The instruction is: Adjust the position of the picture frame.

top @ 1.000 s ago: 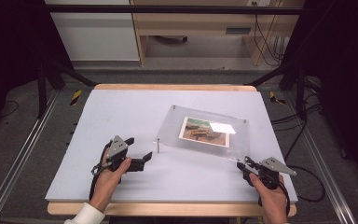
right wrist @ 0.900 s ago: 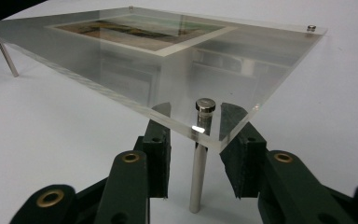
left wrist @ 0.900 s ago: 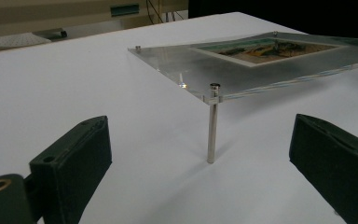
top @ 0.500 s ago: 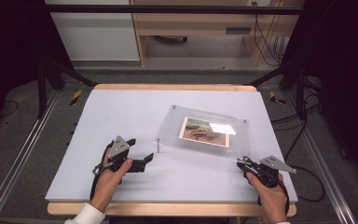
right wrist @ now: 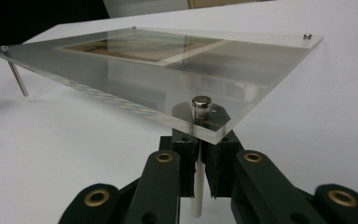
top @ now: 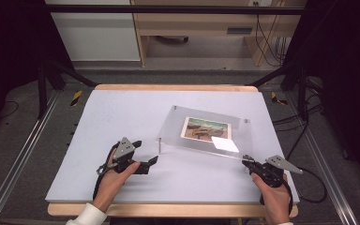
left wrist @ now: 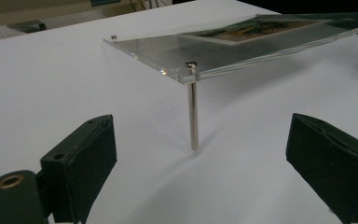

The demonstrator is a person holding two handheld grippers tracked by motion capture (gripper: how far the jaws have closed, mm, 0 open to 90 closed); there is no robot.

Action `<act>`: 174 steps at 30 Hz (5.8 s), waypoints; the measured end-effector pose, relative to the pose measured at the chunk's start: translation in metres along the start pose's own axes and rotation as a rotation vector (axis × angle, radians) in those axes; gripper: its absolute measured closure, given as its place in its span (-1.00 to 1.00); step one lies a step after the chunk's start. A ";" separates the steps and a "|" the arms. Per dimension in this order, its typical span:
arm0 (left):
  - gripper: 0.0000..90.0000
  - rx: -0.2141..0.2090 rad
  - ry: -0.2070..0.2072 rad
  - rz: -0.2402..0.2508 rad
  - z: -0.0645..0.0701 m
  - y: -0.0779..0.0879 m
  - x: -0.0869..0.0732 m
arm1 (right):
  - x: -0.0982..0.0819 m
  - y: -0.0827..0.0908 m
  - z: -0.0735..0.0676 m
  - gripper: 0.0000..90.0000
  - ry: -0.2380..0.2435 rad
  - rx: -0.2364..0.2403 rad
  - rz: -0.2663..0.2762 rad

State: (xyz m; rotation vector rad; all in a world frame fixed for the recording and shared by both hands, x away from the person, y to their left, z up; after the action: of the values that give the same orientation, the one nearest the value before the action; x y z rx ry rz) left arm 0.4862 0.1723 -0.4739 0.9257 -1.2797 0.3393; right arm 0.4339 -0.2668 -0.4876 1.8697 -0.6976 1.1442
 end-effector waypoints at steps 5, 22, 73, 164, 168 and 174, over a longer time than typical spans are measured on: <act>-0.68 -0.007 0.011 -0.015 0.001 -0.011 0.003 | 0.005 0.002 -0.002 0.89 -0.016 0.027 0.027; 0.46 0.011 0.079 0.030 -0.010 -0.045 0.010 | 0.011 0.004 -0.006 0.89 -0.040 0.066 0.054; 0.86 -0.018 0.104 0.028 -0.007 -0.035 0.038 | 0.018 0.001 -0.009 0.88 0.036 0.021 0.090; 0.85 0.126 0.091 -0.141 -0.051 0.030 -0.026 | 0.017 -0.092 -0.055 0.88 0.139 0.155 -0.174; 0.85 0.128 0.083 -0.145 -0.051 0.030 -0.026 | 0.017 -0.092 -0.055 0.88 0.141 0.155 -0.176; 0.84 0.135 0.069 -0.150 -0.051 0.029 -0.026 | 0.017 -0.092 -0.055 0.87 0.141 0.153 -0.177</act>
State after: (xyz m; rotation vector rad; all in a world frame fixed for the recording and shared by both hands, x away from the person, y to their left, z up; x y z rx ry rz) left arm 0.4919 0.2350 -0.4863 1.1089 -1.1278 0.3399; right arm 0.4884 -0.1727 -0.4910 1.9128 -0.3670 1.2274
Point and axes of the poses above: each handheld gripper's, and its own axes: y roughly backward along the jaws, x roughly out of its top, z roughly to its right, the point moved 2 cm from there along -y, roughly forward along the jaws, and after that the axes turned 5 degrees about x, right-handed, at the moved point
